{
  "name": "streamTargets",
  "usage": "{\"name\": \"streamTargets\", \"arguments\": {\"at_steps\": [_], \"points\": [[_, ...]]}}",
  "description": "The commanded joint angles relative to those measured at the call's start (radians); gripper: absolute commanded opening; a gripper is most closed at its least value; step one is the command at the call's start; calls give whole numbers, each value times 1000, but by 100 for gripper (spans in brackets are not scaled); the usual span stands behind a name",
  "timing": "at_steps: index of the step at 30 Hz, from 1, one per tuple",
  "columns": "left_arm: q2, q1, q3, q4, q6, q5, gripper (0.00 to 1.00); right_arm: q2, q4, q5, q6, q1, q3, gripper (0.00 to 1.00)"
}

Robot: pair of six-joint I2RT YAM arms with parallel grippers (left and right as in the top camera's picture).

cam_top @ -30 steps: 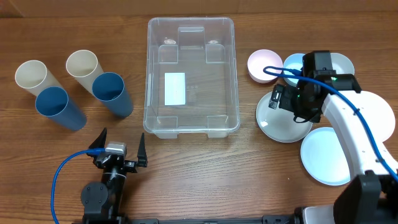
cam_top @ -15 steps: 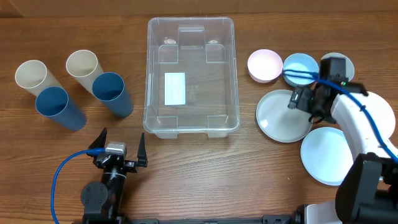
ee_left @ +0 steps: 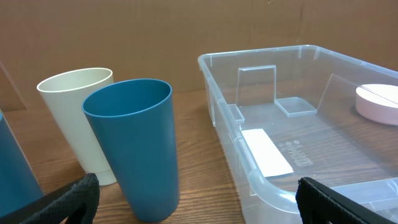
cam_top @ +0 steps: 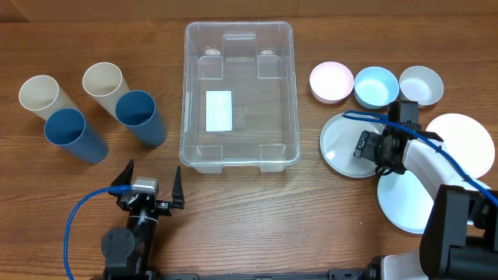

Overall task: Pack container
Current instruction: 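Grasp the edge of the light-blue plate with the right gripper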

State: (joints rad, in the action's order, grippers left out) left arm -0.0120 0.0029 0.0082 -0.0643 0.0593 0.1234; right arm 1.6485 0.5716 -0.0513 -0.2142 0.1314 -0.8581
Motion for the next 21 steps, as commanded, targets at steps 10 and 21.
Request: {"name": "streamTargets", "arguments": {"at_steps": [10,21], "points": [[8,11,-3,-2,12,-3,100,2,5,24,-7,10,26,4],[8,11,-3,-2,12,-3,100,-61,298,102,-72,10,-210,4]]}}
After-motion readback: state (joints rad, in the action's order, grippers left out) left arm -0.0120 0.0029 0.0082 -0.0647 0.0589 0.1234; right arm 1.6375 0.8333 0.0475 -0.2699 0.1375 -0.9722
